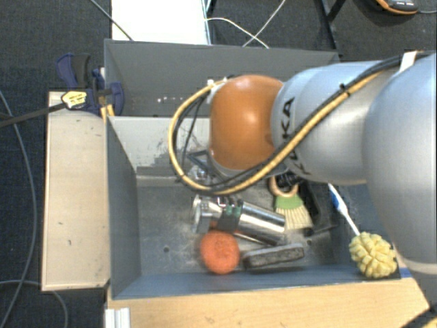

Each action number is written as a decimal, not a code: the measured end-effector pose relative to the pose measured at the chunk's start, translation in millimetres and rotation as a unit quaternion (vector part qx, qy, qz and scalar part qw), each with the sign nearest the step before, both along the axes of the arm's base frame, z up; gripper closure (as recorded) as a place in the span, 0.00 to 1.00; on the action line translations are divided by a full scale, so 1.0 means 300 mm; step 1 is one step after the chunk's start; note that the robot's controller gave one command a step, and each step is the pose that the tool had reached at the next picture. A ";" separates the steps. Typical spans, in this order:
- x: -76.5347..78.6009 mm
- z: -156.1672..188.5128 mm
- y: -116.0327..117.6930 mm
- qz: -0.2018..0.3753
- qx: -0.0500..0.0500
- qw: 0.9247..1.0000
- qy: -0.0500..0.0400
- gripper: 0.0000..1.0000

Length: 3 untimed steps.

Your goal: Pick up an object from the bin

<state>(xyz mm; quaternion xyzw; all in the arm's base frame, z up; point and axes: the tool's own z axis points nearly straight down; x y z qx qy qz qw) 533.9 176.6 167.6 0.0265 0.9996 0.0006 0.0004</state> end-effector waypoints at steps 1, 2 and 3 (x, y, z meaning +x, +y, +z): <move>0.166 -0.013 0.086 0.014 0.003 1.000 -0.002 0.00; -0.077 -0.316 -0.004 0.292 0.001 0.956 0.000 0.00; -0.075 -0.184 -0.089 0.109 0.004 0.994 -0.006 0.00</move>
Offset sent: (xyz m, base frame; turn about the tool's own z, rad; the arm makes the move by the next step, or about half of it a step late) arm -0.0247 -0.0019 -0.0976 -0.6135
